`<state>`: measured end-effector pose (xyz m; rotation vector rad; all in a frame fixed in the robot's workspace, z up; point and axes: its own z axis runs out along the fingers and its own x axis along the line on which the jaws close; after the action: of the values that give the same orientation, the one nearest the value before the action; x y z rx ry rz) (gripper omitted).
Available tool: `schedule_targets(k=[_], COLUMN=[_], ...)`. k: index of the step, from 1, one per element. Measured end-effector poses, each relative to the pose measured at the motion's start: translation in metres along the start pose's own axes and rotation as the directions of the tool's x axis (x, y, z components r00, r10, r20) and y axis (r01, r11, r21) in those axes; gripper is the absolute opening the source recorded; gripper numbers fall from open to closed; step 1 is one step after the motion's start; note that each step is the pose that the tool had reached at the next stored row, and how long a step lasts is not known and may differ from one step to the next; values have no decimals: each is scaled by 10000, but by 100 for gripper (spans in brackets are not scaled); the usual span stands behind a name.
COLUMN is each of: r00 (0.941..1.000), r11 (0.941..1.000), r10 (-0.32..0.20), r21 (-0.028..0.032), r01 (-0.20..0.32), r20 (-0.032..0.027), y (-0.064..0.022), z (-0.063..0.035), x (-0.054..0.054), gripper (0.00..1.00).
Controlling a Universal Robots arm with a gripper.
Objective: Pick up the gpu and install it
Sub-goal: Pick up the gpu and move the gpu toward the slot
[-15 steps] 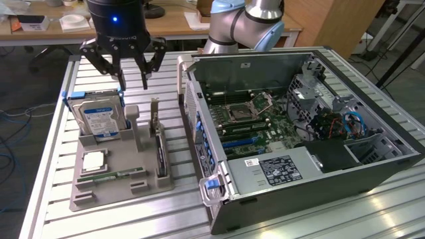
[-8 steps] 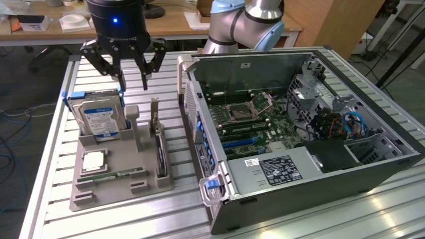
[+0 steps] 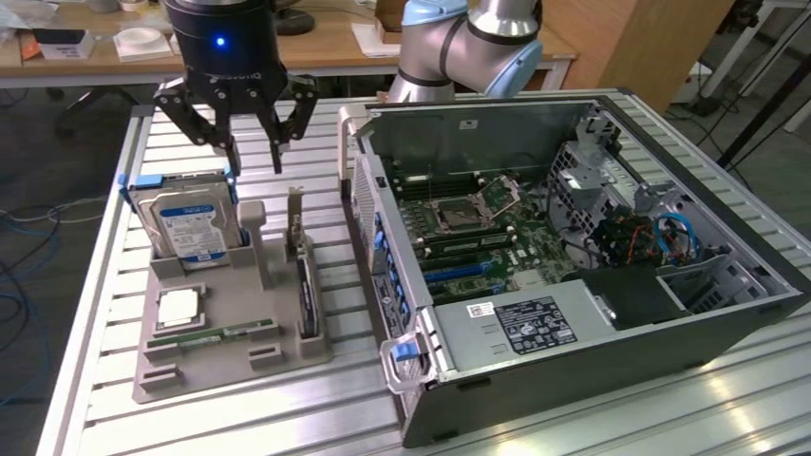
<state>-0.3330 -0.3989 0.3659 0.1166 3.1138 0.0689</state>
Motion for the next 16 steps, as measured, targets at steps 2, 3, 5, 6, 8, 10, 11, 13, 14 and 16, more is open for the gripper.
schedule_targets(k=[2, 3, 5, 6, 8, 10, 11, 13, 14, 16], r00=[10000, 10000, 10000, 10000, 10000, 10000, 10000, 10000, 10000, 10000], r11=[10000, 10000, 10000, 10000, 10000, 10000, 10000, 10000, 10000, 10000], r10=[0, 0, 0, 0, 0, 0, 0, 0, 0, 0], r21=[-1, 0, 0, 0, 0, 0, 0, 0, 0, -1], r01=[0, 0, 0, 0, 0, 0, 0, 0, 0, 0], r20=[1, 0, 0, 1, 1, 1, 0, 1, 0, 1], y=[0, 0, -1, -1, -1, -1, -1, -1, -2, -2], z=[5, 8, 12, 15, 20, 25, 28, 33, 35, 41], x=[0, 0, 0, 0, 0, 1, 1, 1, 1, 1], gripper=[47, 47, 47, 47, 47, 47, 47, 47, 47, 47])
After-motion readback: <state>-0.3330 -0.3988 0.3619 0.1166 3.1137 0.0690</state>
